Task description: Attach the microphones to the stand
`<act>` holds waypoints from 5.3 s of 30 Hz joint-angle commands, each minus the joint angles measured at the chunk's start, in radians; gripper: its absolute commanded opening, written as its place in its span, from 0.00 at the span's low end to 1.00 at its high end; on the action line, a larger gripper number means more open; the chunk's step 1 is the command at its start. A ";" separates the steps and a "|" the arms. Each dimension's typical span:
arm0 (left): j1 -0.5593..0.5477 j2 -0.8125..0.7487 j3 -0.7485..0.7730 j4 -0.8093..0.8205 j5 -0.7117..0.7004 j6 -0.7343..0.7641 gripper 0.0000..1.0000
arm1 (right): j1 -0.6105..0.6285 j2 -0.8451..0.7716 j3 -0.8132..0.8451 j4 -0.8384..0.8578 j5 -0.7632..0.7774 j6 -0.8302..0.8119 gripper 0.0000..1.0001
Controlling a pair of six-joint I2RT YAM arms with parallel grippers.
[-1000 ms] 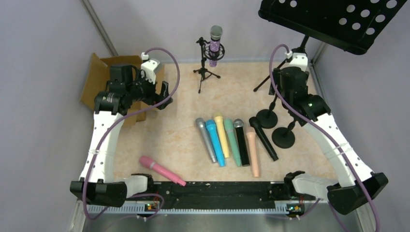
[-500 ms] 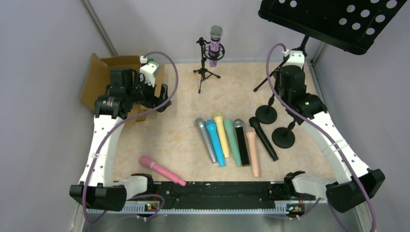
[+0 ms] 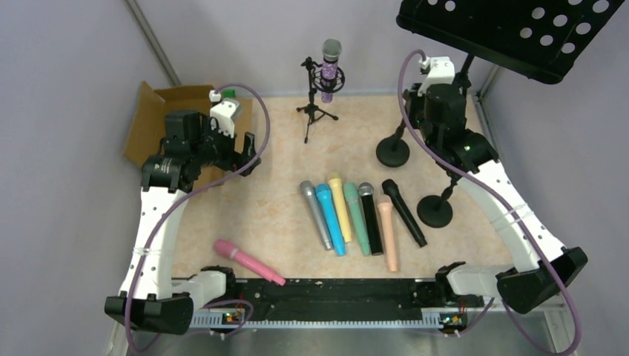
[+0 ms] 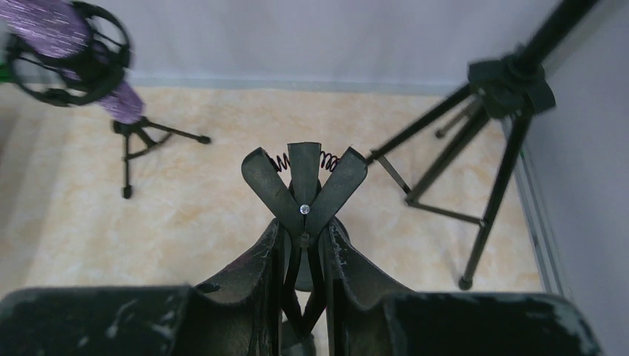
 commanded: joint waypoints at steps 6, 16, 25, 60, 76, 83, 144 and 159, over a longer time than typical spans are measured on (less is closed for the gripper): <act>0.005 -0.052 -0.004 0.025 -0.055 -0.013 0.99 | 0.318 0.069 0.291 0.139 0.039 -0.103 0.00; 0.102 -0.065 0.006 0.029 -0.099 -0.040 0.99 | 0.655 0.214 0.357 0.189 -0.024 -0.141 0.00; 0.273 -0.072 0.032 -0.040 0.080 0.021 0.99 | 0.718 0.293 0.315 0.240 -0.172 -0.116 0.00; 0.304 -0.103 0.089 -0.509 0.525 0.714 0.99 | 0.618 0.276 0.182 0.232 -0.558 -0.262 0.63; 0.269 -0.071 0.073 -0.339 0.804 0.977 0.99 | 0.619 -0.044 -0.195 0.327 -0.609 -0.056 0.75; 0.144 0.053 0.157 -0.487 0.727 1.130 0.99 | 0.658 -0.081 -0.338 0.335 -0.574 -0.017 0.77; 0.200 -0.348 -0.098 0.098 0.535 0.415 0.99 | 0.936 0.450 -0.382 0.295 -0.244 0.004 0.57; 0.200 -0.301 -0.099 0.052 0.585 0.458 0.99 | 0.841 0.600 -0.269 0.319 -0.427 -0.036 0.56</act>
